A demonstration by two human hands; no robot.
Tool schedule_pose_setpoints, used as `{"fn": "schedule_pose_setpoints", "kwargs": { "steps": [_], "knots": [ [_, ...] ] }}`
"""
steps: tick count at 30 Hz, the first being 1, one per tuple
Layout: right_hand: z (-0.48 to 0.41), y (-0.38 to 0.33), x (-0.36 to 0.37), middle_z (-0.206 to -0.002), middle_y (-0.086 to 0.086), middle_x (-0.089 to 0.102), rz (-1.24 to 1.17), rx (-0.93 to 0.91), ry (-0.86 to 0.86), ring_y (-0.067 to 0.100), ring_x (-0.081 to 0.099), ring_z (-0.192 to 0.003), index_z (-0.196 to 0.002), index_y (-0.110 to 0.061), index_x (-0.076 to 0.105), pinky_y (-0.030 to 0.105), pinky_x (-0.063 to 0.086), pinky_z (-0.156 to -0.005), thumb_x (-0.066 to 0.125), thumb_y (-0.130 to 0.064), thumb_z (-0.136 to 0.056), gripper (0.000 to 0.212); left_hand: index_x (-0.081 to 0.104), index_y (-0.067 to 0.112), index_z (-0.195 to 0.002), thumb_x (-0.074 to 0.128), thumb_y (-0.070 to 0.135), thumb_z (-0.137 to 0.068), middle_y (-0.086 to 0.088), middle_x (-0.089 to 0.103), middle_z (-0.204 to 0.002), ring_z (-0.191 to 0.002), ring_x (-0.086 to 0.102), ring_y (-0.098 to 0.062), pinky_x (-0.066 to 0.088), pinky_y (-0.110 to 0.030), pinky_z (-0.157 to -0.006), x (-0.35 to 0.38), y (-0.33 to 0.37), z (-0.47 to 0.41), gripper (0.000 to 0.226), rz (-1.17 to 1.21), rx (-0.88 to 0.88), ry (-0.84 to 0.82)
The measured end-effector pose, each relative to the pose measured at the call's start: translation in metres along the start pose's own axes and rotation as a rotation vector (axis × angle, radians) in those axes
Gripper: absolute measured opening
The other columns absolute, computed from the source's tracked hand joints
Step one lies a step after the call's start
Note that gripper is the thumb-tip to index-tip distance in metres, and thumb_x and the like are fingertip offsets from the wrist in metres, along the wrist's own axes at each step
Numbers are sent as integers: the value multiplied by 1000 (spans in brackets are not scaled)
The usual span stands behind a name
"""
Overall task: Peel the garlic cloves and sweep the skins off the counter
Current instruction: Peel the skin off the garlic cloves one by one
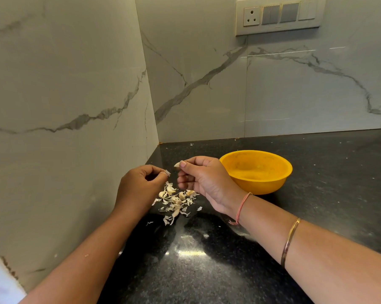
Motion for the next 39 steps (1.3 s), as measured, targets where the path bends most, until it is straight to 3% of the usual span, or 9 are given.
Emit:
{"fn": "schedule_pose_setpoints", "kwargs": {
  "steps": [7, 9, 12, 16, 21, 25, 31, 34, 39],
  "knots": [
    [1, -10, -1, -71, 7, 64, 216, -120, 40, 13, 63, -61, -94, 2, 63, 25, 58, -64, 60, -1, -88, 7, 70, 22, -59, 60, 37, -88, 9, 59, -55, -60, 55, -10, 37, -25, -57, 0, -6, 0, 34, -166, -42, -6],
    [2, -20, 1, -72, 4, 65, 451, -233, 47, 12, 64, -62, -91, -2, 63, 27, 58, -65, 63, -3, -87, 5, 68, 25, -68, 71, 31, -80, 9, 61, -82, -80, 57, -14, 41, -27, -68, -2, -7, -3, 13, -229, 9, 8],
    [4, -32, 4, -78, 5, 67, 680, -362, 72, 12, 65, -66, -89, -7, 64, 24, 57, -65, 64, -7, -86, 4, 57, 31, -70, 73, 11, -74, 5, 55, -98, -94, 54, -17, 45, -32, -80, -4, -5, -2, 26, -262, 58, 17],
    [5, -49, -2, -84, 5, 68, 797, -479, 148, 16, 66, -77, -91, -9, 65, 31, 57, -73, 63, -10, -87, 4, 57, 27, -51, 56, -6, -71, 0, 63, -89, -89, 58, -21, 47, -34, -78, -4, 2, 0, 39, -232, 74, 21],
    [8, -77, -13, -86, 5, 68, 976, -594, 265, 15, 63, -77, -92, -8, 67, 22, 52, -68, 59, -12, -90, 10, 67, 22, -57, 49, 11, -83, 10, 58, -70, -67, 52, -13, 35, -27, -60, -3, 3, 3, 33, -138, 20, 16],
    [1, -89, -34, -90, 8, 65, 1124, -514, 373, 16, 54, -78, -92, -7, 67, 19, 39, -60, 55, -10, -89, 12, 67, 9, -60, 55, 30, -89, 10, 51, -42, -52, 48, -11, 32, -25, -53, 1, -2, 4, 38, -163, -14, -5],
    [-11, -79, -72, -89, 14, 61, 1255, -183, 389, 26, 54, -82, -81, -6, 60, 25, 38, -64, 53, -8, -87, 10, 66, 14, -66, 75, 30, -77, 3, 63, -63, -63, 56, -9, 37, -23, -55, -2, -5, 1, 22, -159, -5, 13],
    [-15, -73, -82, -92, 15, 63, 1314, -66, 350, 28, 55, -86, -97, -1, 65, 31, 46, -70, 52, -11, -88, 17, 66, 20, -71, 77, 17, -75, 10, 64, -70, -68, 58, -3, 42, -22, -58, -3, -6, -1, 12, -138, 12, -2],
    [-18, -72, -83, -99, 14, 67, 1257, -133, 353, 26, 59, -90, -98, -3, 67, 34, 51, -77, 53, -12, -90, 19, 71, 25, -85, 61, 11, -88, 10, 64, -76, -74, 60, -9, 48, -27, -68, -3, -13, -5, 17, -147, 9, -4]
  ]
}}
Point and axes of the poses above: each hand's wrist, its own z-axis away from the middle knuckle, its own x-axis out of the palm, y = z × x, the point moved 6 cm from there along -z, towards the middle knuckle
